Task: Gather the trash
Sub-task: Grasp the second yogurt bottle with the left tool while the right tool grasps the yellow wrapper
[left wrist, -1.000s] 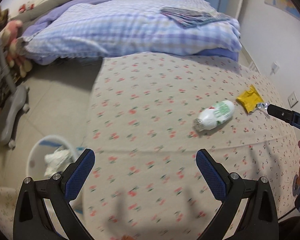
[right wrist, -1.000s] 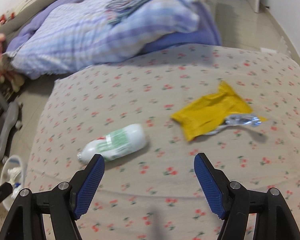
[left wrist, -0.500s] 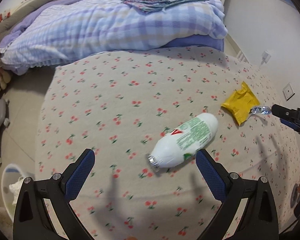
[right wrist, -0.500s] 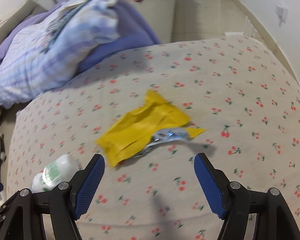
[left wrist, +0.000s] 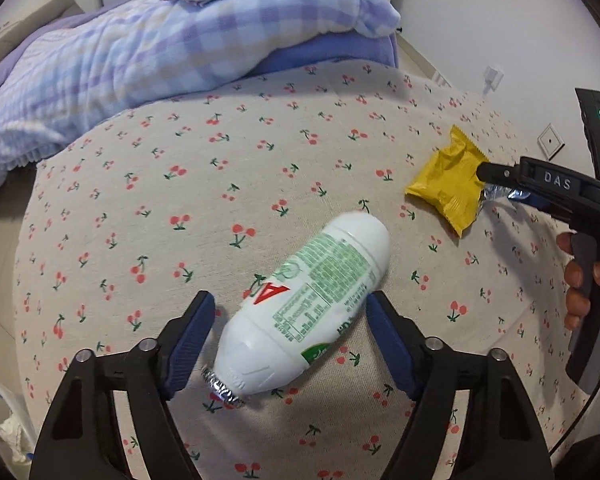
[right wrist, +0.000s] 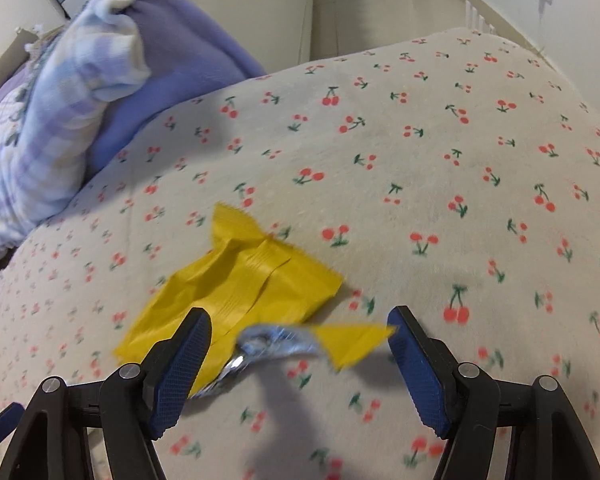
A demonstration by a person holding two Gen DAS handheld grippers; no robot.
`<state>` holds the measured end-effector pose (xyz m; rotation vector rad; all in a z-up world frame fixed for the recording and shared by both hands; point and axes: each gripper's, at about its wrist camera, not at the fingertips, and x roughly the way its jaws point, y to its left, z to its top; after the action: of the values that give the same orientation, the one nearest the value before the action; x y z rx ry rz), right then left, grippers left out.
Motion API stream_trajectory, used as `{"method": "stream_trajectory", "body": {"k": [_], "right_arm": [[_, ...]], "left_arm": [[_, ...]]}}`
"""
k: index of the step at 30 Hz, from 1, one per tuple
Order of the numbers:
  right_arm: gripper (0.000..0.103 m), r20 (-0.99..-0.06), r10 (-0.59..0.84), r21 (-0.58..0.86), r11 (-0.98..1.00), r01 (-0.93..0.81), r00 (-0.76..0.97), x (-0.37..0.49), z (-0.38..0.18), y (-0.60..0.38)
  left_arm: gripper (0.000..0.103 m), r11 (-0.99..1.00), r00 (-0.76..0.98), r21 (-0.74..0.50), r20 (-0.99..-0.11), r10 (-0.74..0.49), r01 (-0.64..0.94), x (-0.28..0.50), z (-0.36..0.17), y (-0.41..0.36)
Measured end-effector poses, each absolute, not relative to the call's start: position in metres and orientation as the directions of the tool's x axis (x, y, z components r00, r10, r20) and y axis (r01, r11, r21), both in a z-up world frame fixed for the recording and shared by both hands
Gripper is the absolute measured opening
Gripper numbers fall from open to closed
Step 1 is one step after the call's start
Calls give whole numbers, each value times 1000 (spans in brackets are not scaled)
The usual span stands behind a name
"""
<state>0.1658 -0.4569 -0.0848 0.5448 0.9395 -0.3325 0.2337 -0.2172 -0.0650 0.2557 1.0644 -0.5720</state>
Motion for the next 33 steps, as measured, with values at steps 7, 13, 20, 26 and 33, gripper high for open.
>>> {"method": "stream_trajectory", "body": {"k": [7, 13, 20, 26, 33], "right_arm": [[56, -802, -45, 292, 839, 458, 595, 174, -90, -459], [22, -804, -5, 286, 874, 393, 594, 181, -91, -446], [21, -815, 38, 289, 892, 347, 579, 176, -81, -437], [21, -822, 59, 314, 877, 363, 567, 161, -65, -438], [21, -833, 98, 340, 867, 365, 544, 140, -50, -430]], "left_arm": [[66, 835, 349, -84, -882, -316, 543, 235, -69, -224], [57, 874, 339, -150, -881, -330, 462, 240, -67, -214], [44, 897, 320, -182, -890, -324, 402, 237, -65, -201], [44, 903, 304, -190, -898, -319, 385, 228, -62, -189], [44, 909, 285, -214, -902, -324, 357, 217, -57, -172]]}}
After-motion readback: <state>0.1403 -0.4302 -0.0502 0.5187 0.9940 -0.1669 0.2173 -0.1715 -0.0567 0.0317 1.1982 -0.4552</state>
